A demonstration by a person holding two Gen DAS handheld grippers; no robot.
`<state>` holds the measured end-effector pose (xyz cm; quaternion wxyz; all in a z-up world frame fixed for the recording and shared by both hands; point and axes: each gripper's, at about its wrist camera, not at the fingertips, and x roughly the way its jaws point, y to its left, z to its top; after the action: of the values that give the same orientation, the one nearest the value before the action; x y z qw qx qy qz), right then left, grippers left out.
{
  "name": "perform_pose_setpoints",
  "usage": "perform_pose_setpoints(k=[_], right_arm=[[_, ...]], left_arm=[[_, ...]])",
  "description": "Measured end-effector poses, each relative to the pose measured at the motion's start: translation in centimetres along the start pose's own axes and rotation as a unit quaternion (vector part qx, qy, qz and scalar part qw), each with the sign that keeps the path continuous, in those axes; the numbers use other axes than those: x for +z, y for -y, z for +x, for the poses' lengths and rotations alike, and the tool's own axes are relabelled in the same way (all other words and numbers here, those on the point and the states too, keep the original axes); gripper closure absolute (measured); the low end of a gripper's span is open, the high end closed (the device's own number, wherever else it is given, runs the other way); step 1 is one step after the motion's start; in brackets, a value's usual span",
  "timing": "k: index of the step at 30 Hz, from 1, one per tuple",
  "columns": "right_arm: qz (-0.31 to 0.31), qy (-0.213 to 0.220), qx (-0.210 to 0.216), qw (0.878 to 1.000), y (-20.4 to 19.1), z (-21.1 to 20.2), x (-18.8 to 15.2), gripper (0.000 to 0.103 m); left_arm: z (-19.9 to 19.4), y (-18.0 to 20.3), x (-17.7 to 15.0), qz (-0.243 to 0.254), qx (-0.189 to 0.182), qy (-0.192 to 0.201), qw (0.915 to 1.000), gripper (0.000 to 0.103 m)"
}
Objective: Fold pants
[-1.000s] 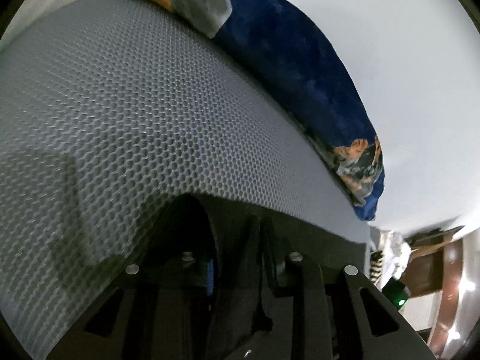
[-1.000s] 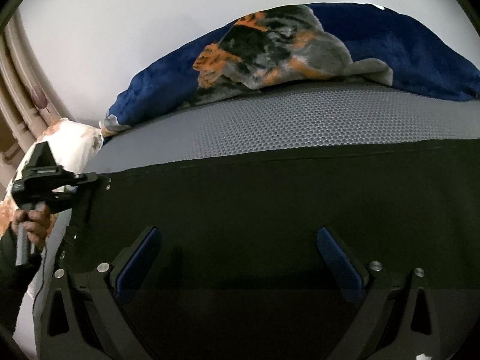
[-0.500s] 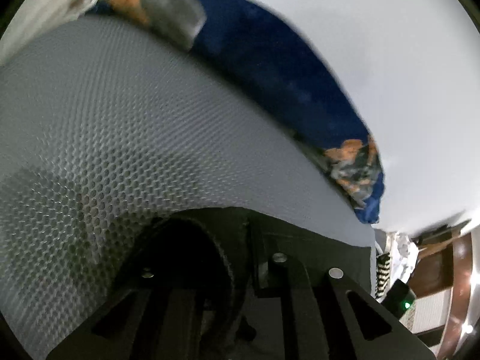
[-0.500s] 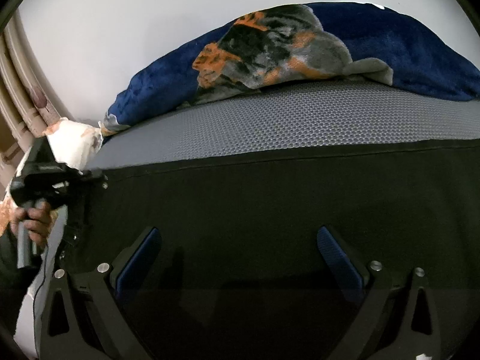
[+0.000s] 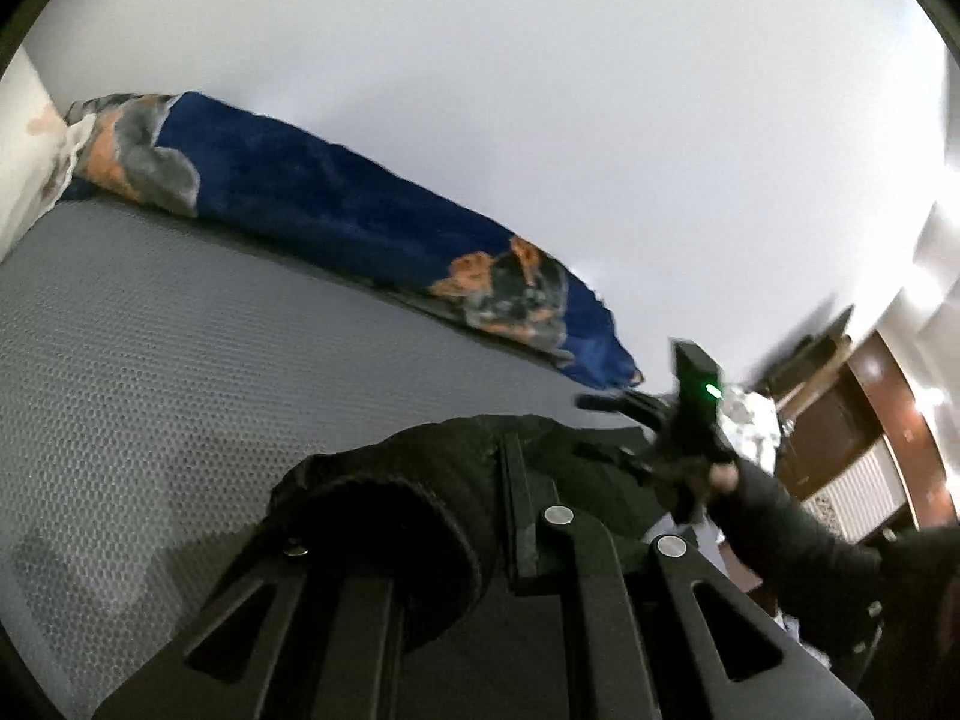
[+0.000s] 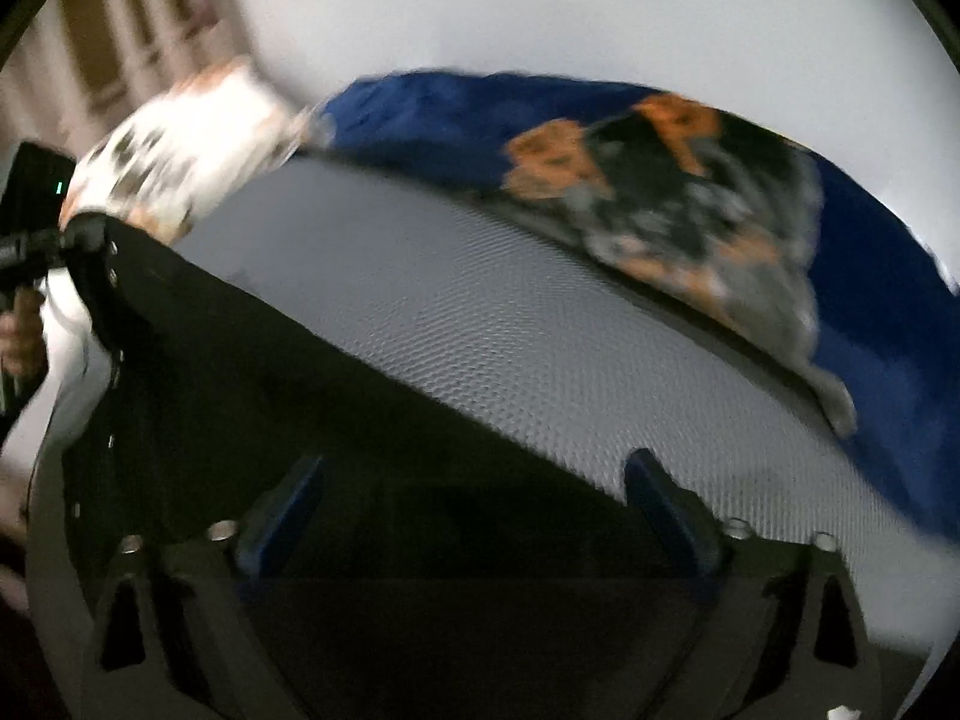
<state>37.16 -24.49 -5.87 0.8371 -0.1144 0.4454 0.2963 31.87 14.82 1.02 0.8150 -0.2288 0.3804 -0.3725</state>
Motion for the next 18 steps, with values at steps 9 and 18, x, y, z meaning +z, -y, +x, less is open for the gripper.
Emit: perform_pose_setpoints(k=[9, 18], right_arm=[[-0.158, -0.134, 0.110, 0.972, -1.4, 4.3, 1.7, 0.047], [-0.137, -0.192, 0.061, 0.970, 4.5, 4.6, -2.0, 0.074]], left_arm=[[-1.2, -0.2, -0.2, 0.010, 0.017, -0.008, 0.9998, 0.094], [-0.9, -0.9, 0.1, 0.003, 0.049, -0.017, 0.9987, 0.094]])
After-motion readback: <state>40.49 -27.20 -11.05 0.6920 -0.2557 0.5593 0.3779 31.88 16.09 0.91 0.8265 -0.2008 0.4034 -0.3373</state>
